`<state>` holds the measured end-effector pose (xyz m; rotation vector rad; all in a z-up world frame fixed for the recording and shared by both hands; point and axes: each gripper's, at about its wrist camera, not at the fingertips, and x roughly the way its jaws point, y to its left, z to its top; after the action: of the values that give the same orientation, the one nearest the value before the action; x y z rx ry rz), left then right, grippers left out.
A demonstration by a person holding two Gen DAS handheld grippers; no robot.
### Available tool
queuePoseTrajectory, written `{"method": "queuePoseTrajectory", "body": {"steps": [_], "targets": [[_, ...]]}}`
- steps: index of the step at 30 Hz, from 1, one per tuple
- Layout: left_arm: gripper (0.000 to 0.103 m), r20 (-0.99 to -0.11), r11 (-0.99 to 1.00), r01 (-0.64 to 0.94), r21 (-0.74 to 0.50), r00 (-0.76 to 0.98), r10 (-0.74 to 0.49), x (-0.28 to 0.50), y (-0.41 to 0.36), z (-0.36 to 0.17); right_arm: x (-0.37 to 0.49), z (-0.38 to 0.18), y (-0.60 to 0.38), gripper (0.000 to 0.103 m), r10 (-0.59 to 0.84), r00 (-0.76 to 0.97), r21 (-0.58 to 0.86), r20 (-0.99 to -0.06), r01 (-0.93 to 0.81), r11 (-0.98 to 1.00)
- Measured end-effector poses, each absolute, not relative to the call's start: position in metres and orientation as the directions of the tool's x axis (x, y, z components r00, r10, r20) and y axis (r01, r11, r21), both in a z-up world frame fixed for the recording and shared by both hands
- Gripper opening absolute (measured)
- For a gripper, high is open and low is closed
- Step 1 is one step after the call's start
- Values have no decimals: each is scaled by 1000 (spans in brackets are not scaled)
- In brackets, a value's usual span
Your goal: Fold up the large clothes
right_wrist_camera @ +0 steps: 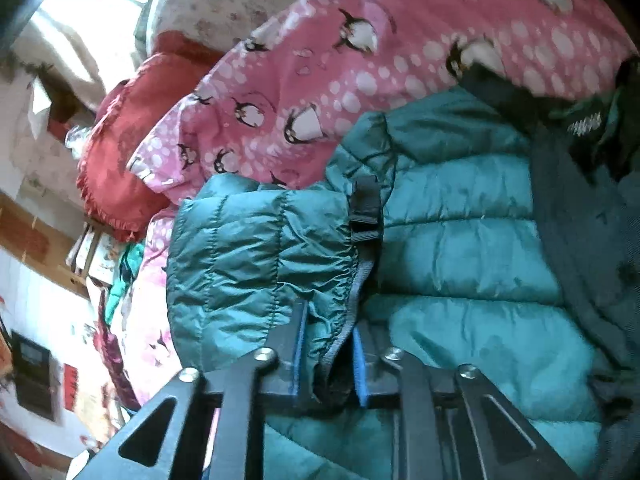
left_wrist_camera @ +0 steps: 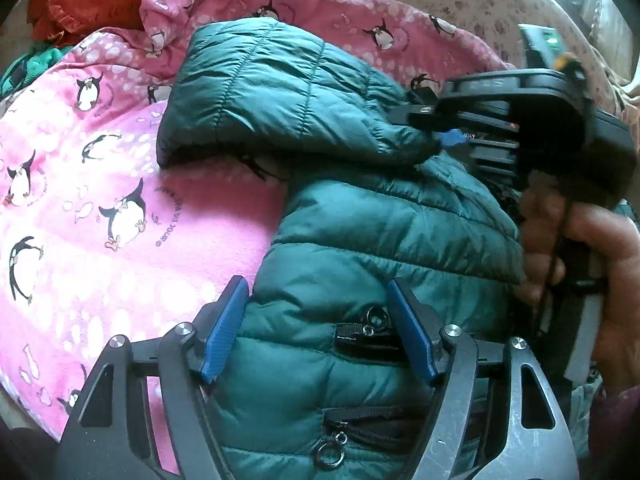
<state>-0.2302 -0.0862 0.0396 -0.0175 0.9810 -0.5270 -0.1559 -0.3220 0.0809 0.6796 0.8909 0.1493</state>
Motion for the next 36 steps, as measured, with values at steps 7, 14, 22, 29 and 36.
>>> {"method": "queuePoseTrajectory", "body": {"steps": [7,14,22,29,36], "targets": [[72,-785,882,411,-230,457,-418,-235,-87,47,-187,110,-337,12,292,701,535,-651,151,831],[72,-759,877,425,-226,488,-432,-245,-88,63,-225,126,-375,3,147,735,465,-662,249,850],[72,-757,872,442,-212,490,-433,-255,-99,62,-260,123,-410,3,218,709,537,-671,263,801],[72,-755,871,440,-218,489,-436,-249,-101,67,-247,105,-385,70,327,689,614,-647,216,759],[72,-753,876,440,-196,505,-422,-207,-115,81,-236,92,-373,70,406,692,706,-597,213,676]]}}
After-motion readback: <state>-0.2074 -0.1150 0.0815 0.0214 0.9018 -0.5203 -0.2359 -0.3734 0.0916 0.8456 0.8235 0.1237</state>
